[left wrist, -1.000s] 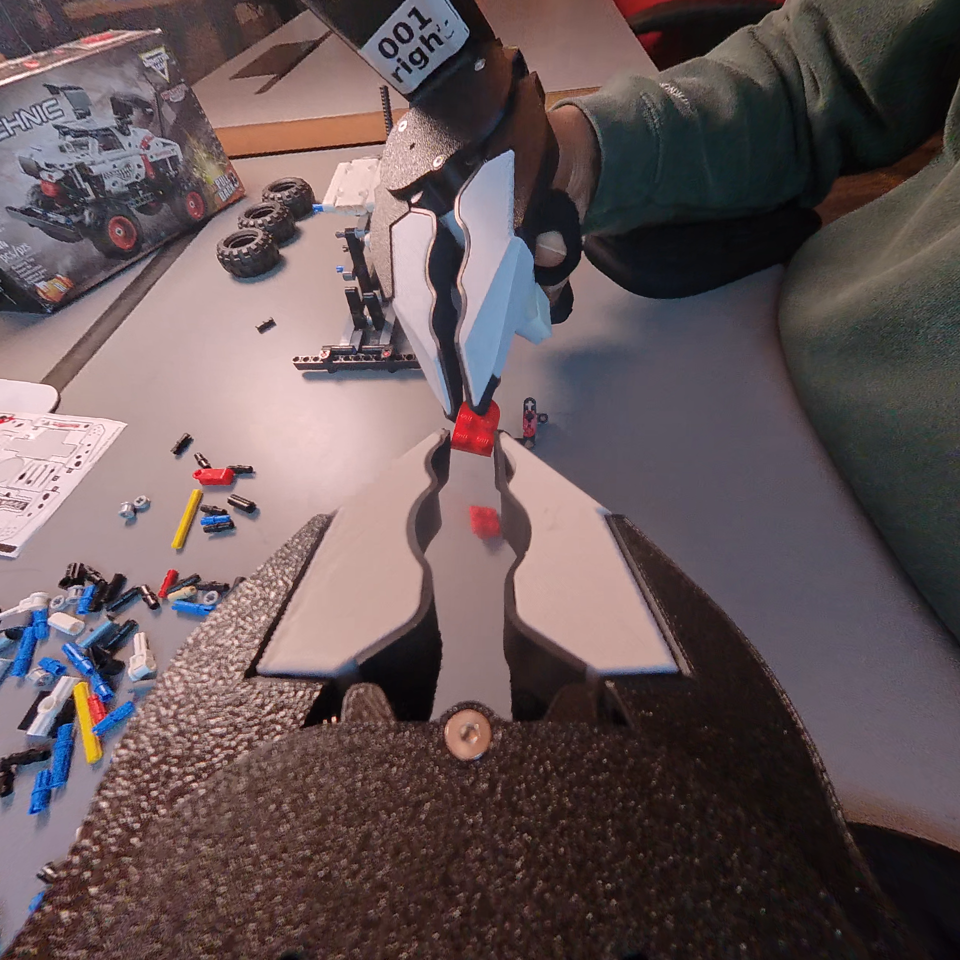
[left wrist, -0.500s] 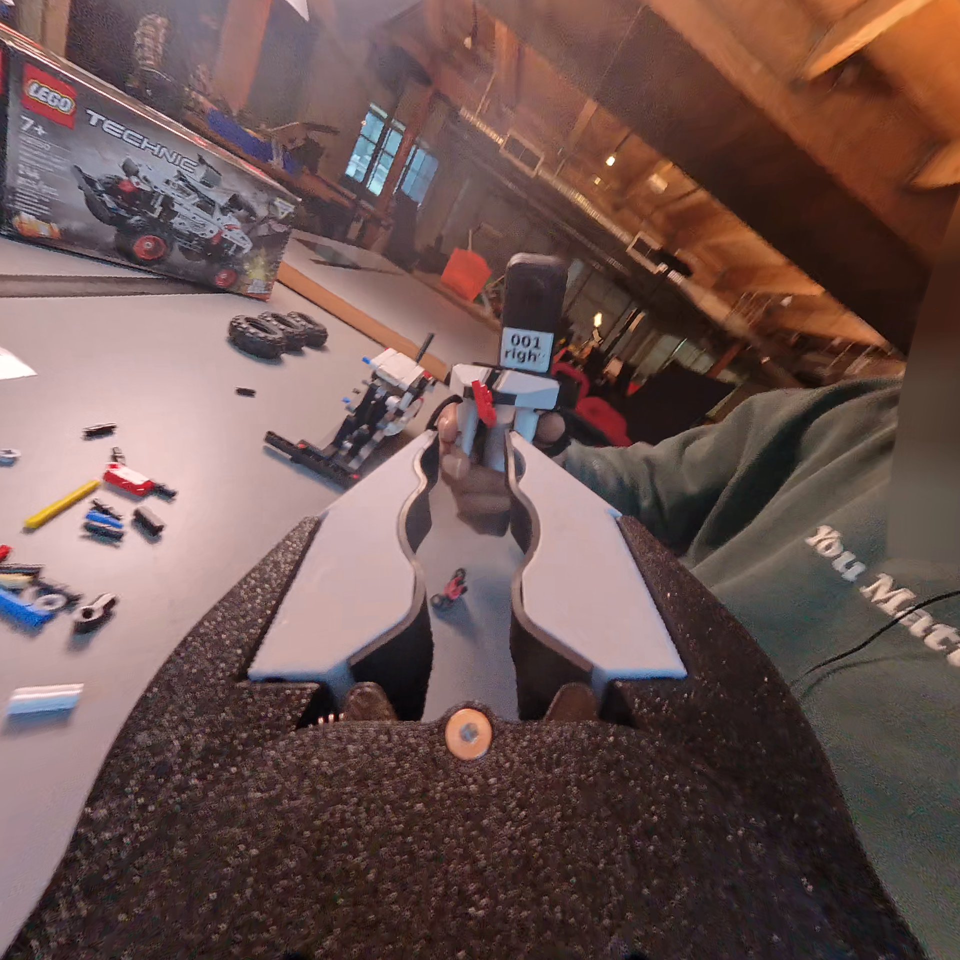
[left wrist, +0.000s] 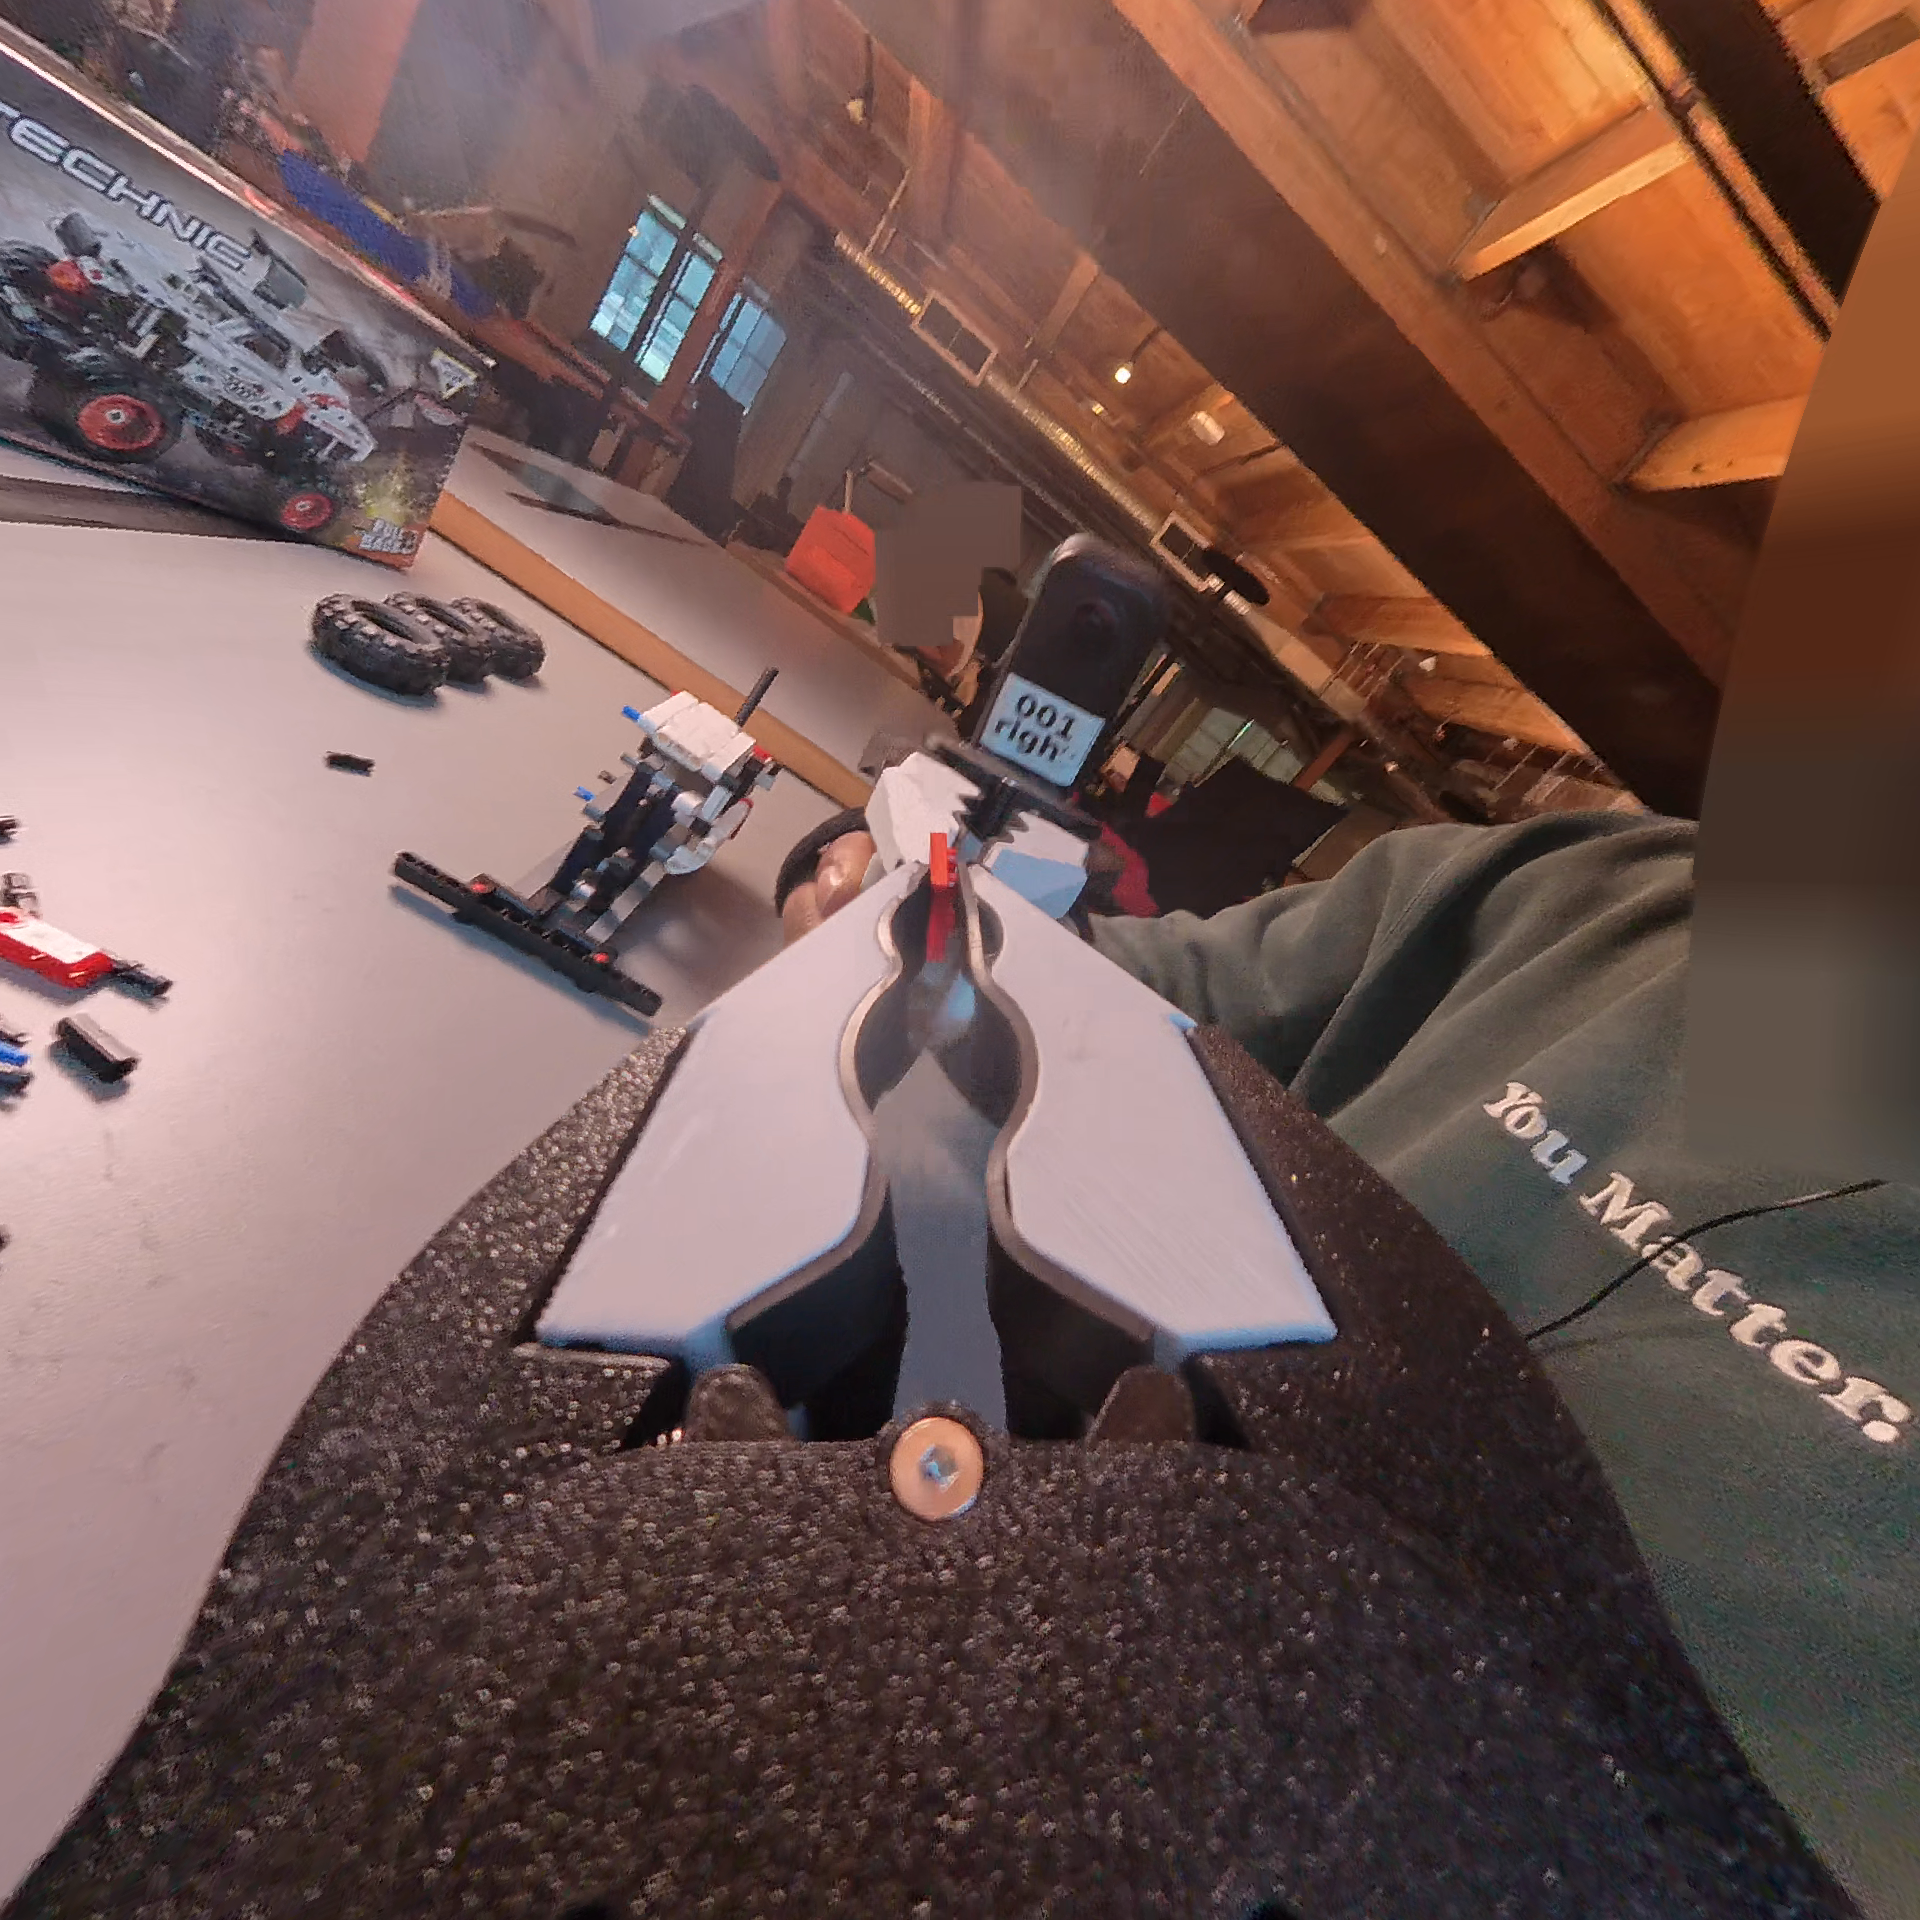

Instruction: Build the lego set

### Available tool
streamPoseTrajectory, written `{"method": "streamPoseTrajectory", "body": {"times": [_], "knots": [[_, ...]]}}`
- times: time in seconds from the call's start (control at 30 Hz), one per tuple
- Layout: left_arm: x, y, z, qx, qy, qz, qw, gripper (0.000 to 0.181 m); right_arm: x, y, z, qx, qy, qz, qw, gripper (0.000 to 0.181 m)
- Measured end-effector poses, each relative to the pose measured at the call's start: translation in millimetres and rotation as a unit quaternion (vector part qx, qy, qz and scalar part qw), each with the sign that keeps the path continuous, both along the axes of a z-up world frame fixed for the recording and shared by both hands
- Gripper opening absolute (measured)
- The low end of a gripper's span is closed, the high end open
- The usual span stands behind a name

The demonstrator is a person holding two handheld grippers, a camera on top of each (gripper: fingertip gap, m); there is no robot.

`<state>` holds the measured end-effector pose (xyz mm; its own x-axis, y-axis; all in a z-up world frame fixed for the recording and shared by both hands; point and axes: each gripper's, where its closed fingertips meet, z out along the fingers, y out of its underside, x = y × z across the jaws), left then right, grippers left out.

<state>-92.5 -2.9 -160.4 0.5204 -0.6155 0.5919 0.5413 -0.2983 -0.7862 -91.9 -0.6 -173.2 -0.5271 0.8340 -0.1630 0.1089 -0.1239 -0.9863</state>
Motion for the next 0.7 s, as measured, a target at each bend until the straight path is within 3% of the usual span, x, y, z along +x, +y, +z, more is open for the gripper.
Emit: {"method": "streamPoseTrajectory", "body": {"times": [0.1,0.17,0.27,0.43,0.7], "knots": [[-15,-1,-19,-0.044,0.084,0.028,0.995,0.004,5,5,-39,0.111,-0.123,0.024,0.986,0.015],[-31,-1,-38,-0.081,0.163,0.065,0.981,0.005,17,5,-84,0.191,-0.245,0.043,0.950,0.029],[-46,-1,-53,-0.116,0.207,0.093,0.967,0.005,28,-7,-125,0.267,-0.329,0.045,0.905,0.030],[-50,1,-67,-0.140,0.228,0.098,0.959,0.005,28,-12,-139,0.307,-0.387,0.035,0.869,0.035],[-48,-4,-61,-0.129,0.237,0.093,0.958,0.005,14,-26,-143,0.310,-0.391,0.061,0.864,0.026]]}}
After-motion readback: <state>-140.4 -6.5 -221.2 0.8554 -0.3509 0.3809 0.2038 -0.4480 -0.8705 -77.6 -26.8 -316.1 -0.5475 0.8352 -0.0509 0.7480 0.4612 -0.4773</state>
